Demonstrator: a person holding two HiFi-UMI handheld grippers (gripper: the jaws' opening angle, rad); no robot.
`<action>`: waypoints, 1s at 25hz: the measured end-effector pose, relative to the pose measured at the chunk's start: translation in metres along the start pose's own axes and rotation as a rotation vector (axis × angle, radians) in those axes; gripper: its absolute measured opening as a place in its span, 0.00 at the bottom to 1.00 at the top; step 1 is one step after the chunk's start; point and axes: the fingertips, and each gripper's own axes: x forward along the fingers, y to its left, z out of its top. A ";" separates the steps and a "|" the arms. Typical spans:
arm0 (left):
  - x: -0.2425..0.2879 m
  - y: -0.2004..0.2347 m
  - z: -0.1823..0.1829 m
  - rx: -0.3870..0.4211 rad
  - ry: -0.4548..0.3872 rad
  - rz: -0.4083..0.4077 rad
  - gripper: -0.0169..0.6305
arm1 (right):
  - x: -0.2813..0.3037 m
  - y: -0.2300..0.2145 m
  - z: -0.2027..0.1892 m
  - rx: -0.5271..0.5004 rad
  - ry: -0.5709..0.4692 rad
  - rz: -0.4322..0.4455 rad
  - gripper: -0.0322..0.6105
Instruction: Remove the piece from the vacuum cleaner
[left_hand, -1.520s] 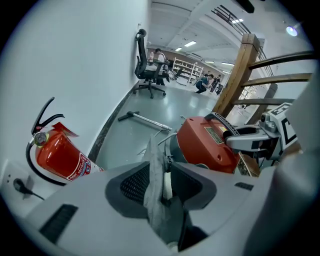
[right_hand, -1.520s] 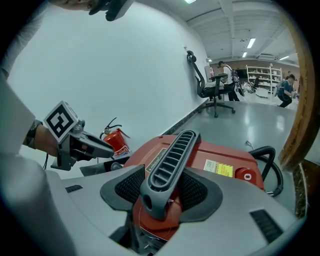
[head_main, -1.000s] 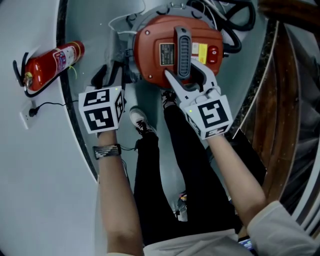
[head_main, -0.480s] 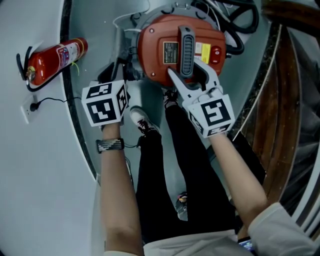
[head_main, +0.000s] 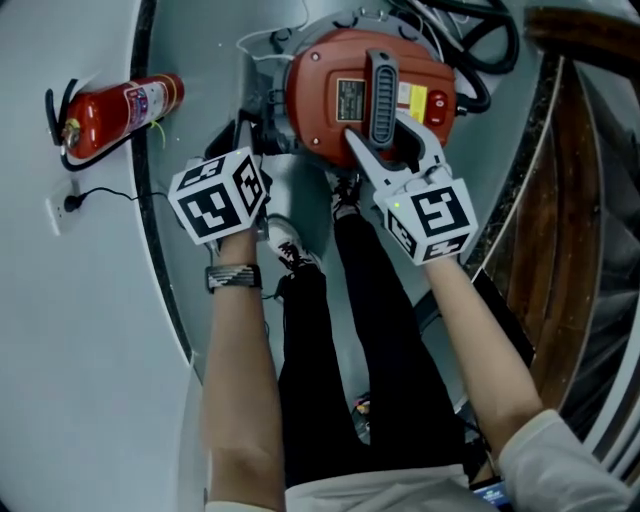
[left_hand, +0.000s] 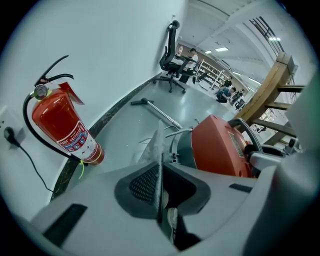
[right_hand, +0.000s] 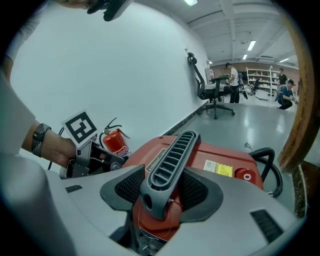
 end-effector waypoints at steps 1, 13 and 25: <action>0.000 0.000 -0.001 -0.011 -0.004 -0.003 0.08 | 0.000 0.000 0.000 -0.001 -0.001 -0.001 0.38; -0.003 0.015 -0.002 -0.338 -0.076 -0.049 0.07 | 0.000 0.000 0.000 -0.006 -0.006 -0.009 0.38; -0.006 0.015 -0.002 -0.250 -0.089 -0.043 0.09 | 0.000 0.001 0.000 -0.009 -0.003 -0.004 0.38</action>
